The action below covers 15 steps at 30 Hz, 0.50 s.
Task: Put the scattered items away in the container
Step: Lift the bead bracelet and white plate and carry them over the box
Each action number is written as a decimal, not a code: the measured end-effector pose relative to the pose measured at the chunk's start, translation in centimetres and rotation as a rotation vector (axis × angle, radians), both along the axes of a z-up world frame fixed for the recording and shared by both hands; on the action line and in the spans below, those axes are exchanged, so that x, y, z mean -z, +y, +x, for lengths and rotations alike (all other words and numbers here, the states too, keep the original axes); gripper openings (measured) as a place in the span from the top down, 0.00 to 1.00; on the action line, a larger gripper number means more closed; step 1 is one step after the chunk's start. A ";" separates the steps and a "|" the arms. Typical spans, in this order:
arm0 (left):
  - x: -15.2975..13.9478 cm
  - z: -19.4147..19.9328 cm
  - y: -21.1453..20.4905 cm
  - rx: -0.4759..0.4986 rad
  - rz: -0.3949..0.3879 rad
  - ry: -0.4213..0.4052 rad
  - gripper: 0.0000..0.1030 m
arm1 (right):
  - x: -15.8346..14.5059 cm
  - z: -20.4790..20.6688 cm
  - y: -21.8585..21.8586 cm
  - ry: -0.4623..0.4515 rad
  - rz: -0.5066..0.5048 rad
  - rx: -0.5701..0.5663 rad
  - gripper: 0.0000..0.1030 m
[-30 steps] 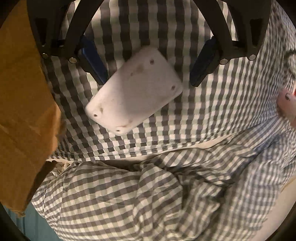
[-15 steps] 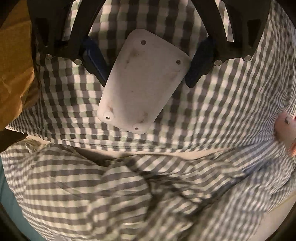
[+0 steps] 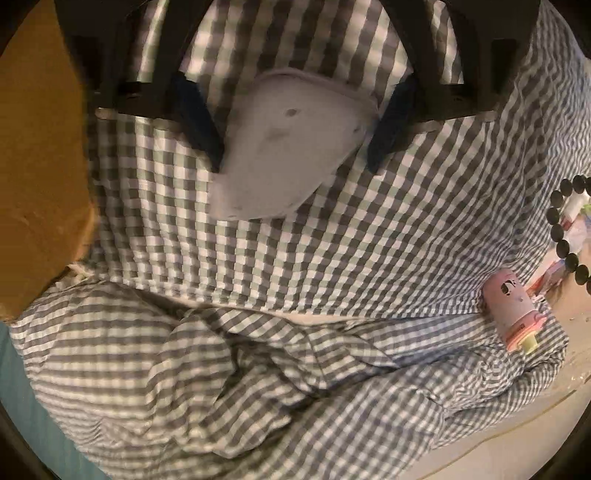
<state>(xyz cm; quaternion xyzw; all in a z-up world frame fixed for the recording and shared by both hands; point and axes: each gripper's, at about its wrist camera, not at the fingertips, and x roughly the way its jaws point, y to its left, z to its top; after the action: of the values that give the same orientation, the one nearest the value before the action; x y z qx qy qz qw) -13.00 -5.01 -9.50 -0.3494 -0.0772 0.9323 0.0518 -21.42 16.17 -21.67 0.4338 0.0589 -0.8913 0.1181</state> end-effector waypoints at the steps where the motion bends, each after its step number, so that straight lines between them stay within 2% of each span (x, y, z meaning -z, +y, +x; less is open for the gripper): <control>1: -0.3 0.4 0.0 -0.002 0.001 0.004 0.90 | -0.3 0.4 0.2 -0.012 -0.013 -0.007 0.82; 4: -1.3 1.6 0.2 -0.006 0.000 0.017 0.90 | 0.0 1.5 0.2 -0.055 0.016 -0.031 0.83; 8: -2.3 3.3 0.5 -0.008 0.000 0.035 0.90 | -0.1 3.2 1.2 -0.062 -0.035 -0.001 0.81; 10: -2.7 4.0 0.6 -0.009 -0.004 0.036 0.90 | -0.3 3.6 1.5 -0.063 -0.036 0.019 0.58; 11: -2.8 4.3 0.6 -0.009 -0.006 0.037 0.90 | -0.5 3.7 1.6 -0.059 -0.035 0.030 0.25; 12: -3.0 4.6 0.6 -0.011 -0.010 0.039 0.90 | -0.7 3.8 1.8 -0.048 -0.040 0.044 0.12; 15: -3.3 5.1 0.5 -0.021 -0.014 0.043 0.90 | -1.3 3.5 1.9 -0.030 -0.055 0.063 0.12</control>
<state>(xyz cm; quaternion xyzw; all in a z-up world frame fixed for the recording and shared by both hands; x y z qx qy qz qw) -7.92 -4.55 -6.23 -0.3289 -0.0735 0.9406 0.0411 -17.90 18.07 -20.37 0.4454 0.0187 -0.8892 0.1026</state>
